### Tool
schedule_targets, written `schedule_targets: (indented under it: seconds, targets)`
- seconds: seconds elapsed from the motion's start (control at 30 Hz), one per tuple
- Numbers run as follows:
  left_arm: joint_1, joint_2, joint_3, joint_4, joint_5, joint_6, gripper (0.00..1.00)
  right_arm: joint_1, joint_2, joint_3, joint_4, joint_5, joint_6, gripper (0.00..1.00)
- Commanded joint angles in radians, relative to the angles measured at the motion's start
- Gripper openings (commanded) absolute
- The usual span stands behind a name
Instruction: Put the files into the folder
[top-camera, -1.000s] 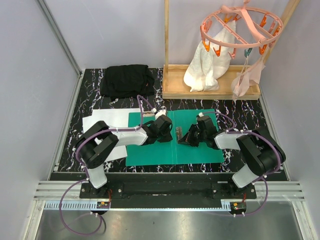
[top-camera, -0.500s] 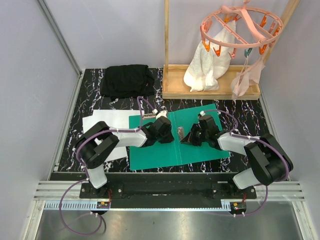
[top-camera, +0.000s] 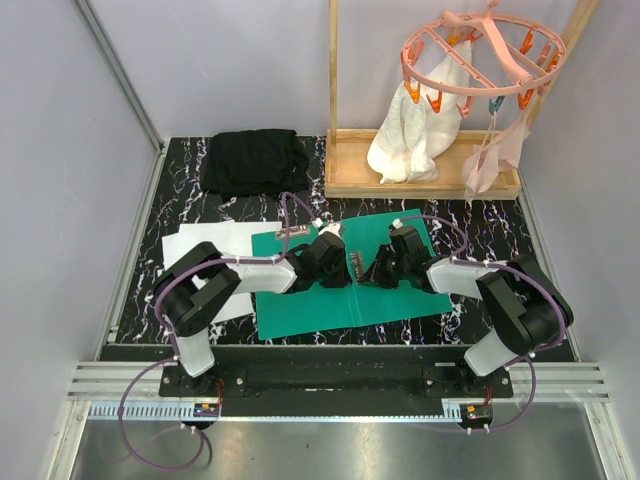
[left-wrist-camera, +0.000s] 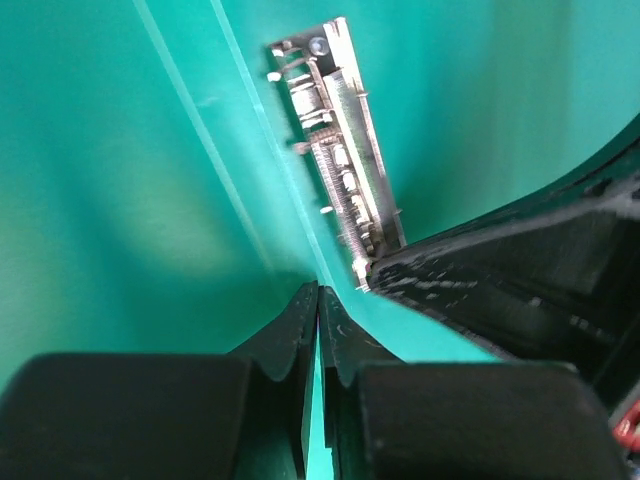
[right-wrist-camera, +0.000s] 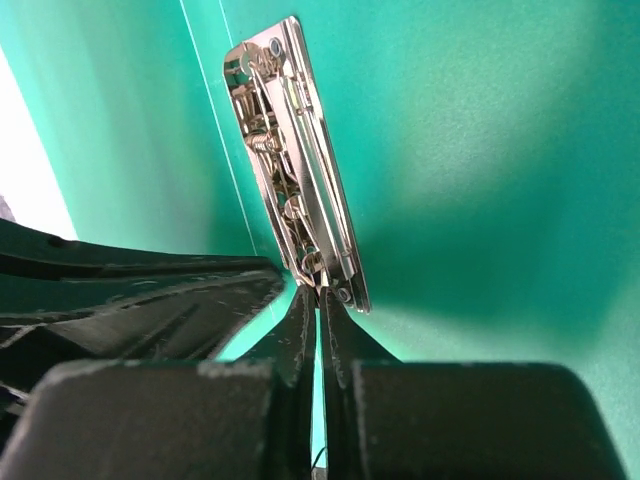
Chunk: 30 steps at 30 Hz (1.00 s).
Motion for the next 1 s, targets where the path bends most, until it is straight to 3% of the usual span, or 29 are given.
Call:
schedule_targets:
  seconds: [0.0,0.13,0.37,0.6,0.7,0.97]
  targets:
    - [-0.004,0.083,0.051,-0.086,0.012,-0.053,0.06,0.032,0.013,0.037,-0.214,0.198,-0.054,0.0]
    - [0.002,0.11,0.042,-0.185,-0.048,-0.093,0.03,0.032,0.084,0.033,-0.263,0.285,-0.019,0.0]
    - [0.077,0.091,-0.077,-0.13,0.001,-0.127,0.02,0.031,0.229,-0.003,-0.177,0.299,0.012,0.0]
    - [0.079,0.097,-0.081,-0.124,0.004,-0.115,0.01,0.028,0.068,0.02,-0.223,0.295,-0.025,0.0]
    - [0.079,0.094,-0.085,-0.121,0.003,-0.108,0.0,0.0,0.011,0.045,-0.223,0.223,-0.051,0.0]
    - [0.059,0.086,-0.079,-0.1,0.035,-0.067,0.0,-0.015,-0.004,0.109,-0.197,0.105,-0.113,0.0]
